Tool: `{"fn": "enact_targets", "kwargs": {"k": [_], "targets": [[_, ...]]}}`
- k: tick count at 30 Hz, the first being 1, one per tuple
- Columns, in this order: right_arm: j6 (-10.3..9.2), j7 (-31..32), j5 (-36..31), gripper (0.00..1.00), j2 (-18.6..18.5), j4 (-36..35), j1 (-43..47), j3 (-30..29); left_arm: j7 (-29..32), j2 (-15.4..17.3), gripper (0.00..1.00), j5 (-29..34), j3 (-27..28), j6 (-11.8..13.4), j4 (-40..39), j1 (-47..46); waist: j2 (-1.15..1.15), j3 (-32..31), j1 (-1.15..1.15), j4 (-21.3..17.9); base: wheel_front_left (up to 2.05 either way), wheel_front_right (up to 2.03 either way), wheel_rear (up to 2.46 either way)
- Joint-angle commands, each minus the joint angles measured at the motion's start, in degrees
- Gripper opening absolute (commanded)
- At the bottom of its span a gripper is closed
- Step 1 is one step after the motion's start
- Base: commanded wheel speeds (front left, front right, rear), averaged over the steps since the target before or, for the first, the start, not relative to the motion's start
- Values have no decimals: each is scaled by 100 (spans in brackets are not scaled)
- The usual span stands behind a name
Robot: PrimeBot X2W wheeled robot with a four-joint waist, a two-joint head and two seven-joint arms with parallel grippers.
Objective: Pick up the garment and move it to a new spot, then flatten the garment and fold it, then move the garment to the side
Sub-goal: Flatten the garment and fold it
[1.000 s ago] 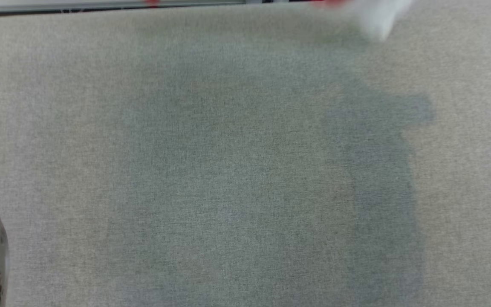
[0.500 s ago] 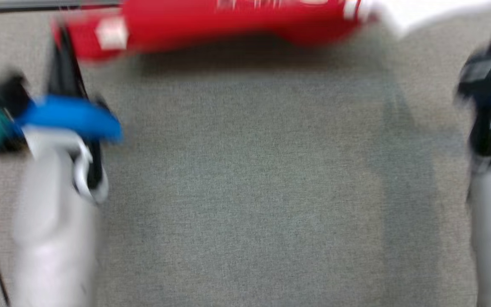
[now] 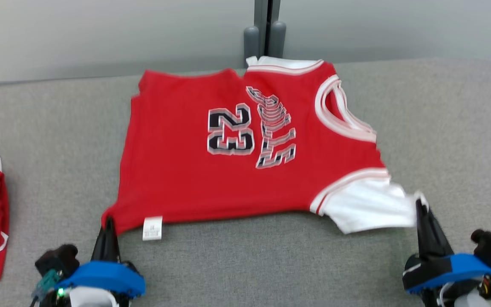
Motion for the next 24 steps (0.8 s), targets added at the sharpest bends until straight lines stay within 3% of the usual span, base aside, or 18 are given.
{"fn": "enact_targets", "kwargs": {"k": [1, 6, 15, 24], "targets": [[-1, -34, -32, 0, 22, 90, 343, 18, -16, 28, 0, -131, 19, 59, -53, 350, 1, -387, 2, -168, 0, 0, 0], [-1, -34, -25, 0, 48, 203, 980, -7, -16, 26, 0, -258, -55, 116, -222, 1091, 1, -895, 2, -169, 0, 0, 0], [-4, -34, 66, 0, 50, 68, 1630, -217, -17, 31, 0, -439, -86, 204, -707, 1846, 1, -1159, 2, -114, 0, 0, 0], [-1, -34, -88, 0, 133, -283, 928, -200, -16, 24, 0, -286, -242, 261, -1305, 1492, 1, -924, 2, -26, 0, 0, 0]]}}
